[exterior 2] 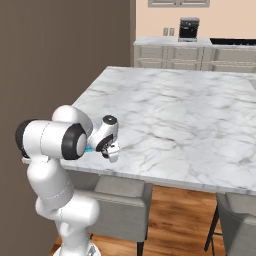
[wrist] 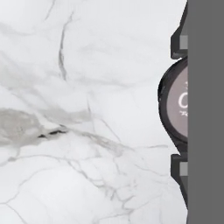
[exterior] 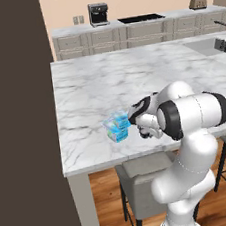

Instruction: Stack the yogurt containers by placing the smaller containers on top of the larger containers.

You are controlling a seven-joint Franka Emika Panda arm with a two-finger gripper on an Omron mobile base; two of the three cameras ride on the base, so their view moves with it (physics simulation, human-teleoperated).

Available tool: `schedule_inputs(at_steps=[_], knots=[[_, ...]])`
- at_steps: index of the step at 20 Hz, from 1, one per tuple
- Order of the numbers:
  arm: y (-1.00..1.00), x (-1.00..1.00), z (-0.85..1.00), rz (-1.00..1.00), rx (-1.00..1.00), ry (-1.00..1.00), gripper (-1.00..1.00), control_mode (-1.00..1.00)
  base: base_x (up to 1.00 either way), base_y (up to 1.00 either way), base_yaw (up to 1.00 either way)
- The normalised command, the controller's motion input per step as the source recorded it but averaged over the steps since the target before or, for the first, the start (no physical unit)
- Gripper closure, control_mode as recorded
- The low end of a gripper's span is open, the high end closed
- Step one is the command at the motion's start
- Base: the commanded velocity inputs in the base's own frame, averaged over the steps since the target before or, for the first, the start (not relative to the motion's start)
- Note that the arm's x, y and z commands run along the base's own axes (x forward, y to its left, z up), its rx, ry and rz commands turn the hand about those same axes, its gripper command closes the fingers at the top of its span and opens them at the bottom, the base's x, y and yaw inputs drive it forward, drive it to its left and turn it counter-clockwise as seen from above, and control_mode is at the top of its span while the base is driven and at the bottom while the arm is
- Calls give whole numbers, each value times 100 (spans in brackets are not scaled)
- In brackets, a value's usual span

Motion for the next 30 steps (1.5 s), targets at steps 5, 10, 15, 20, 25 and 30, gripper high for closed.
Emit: schedule_inputs(at_steps=[5, 10, 15, 20, 25, 30], knots=[[-5, -15, 38, 0, 2, 0, 100, -100, 0, 0, 0], [0, -11, 42, 0, 1, 0, 100, -100, 0, 0, 0], [0, -5, 38, 0, 0, 1, 100, -100, 0, 0, 0], [0, -4, 32, 0, 0, 3, 100, -100, 0, 0, 0], [0, -6, 33, 1, 0, 2, 100, -100, 0, 0, 0], [0, -2, 37, 3, 1, 2, 100, -100, 0, 0, 0]])
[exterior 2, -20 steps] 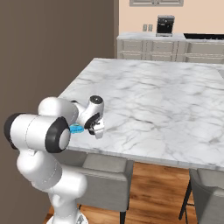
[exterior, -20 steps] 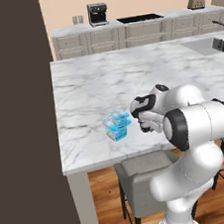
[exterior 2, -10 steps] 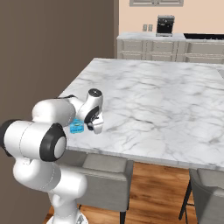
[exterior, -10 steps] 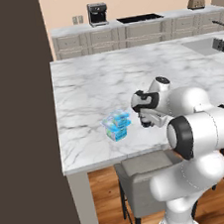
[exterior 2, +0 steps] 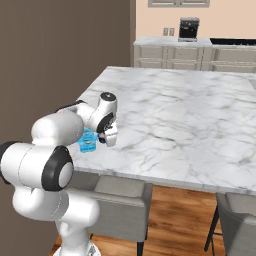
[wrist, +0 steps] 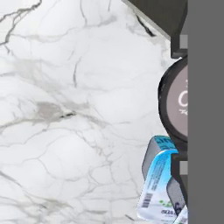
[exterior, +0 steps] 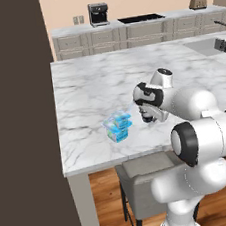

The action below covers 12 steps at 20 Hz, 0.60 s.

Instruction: Stack the yogurt containers by placing the smaller containers on top of the larger containers.

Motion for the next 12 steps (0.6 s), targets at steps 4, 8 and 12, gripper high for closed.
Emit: schedule_inputs(at_steps=[4, 8, 12], knots=[[0, 0, 39, 3, 2, 3, 100, -100, 0, 0, 0], [5, 0, 39, 2, 2, 2, 100, -100, 0, 0, 0], [13, 0, 37, 1, 1, 0, 100, -100, 0, 0, 0]])
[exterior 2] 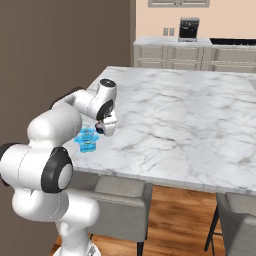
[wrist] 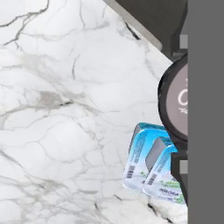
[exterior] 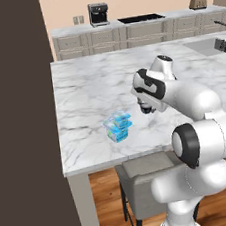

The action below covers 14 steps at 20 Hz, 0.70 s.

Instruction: Stack the yogurt containers by placing the smaller containers on top of the larger containers.

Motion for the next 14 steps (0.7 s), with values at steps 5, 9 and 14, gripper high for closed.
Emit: schedule_inputs(at_steps=[5, 9, 14], knots=[[21, 0, 29, 1, 0, 0, 100, -100, 0, 0, 0], [27, 0, 17, 0, 0, 0, 100, -100, 0, 0, 0], [30, 7, 1, 0, 0, -1, 100, -100, 0, 0, 0]])
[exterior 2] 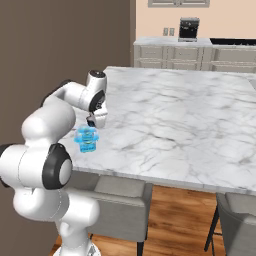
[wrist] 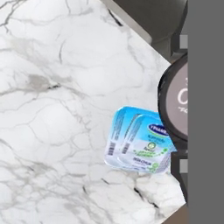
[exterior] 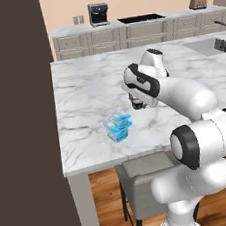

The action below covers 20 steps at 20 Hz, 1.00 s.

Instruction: Stack the yogurt containers by placing the smaller containers on top of the larger containers.

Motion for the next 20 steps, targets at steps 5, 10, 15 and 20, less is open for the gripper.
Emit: schedule_inputs(at_steps=[5, 10, 15, 20], knots=[[27, 15, -3, 0, 0, -4, 100, -100, 0, 0, 0], [15, 15, -13, 0, 0, -6, 100, -100, 0, 0, 0], [13, 7, -11, -1, 0, -2, 100, -100, 0, 0, 0], [18, 2, -1, -1, 0, 0, 100, -100, 0, 0, 0]])
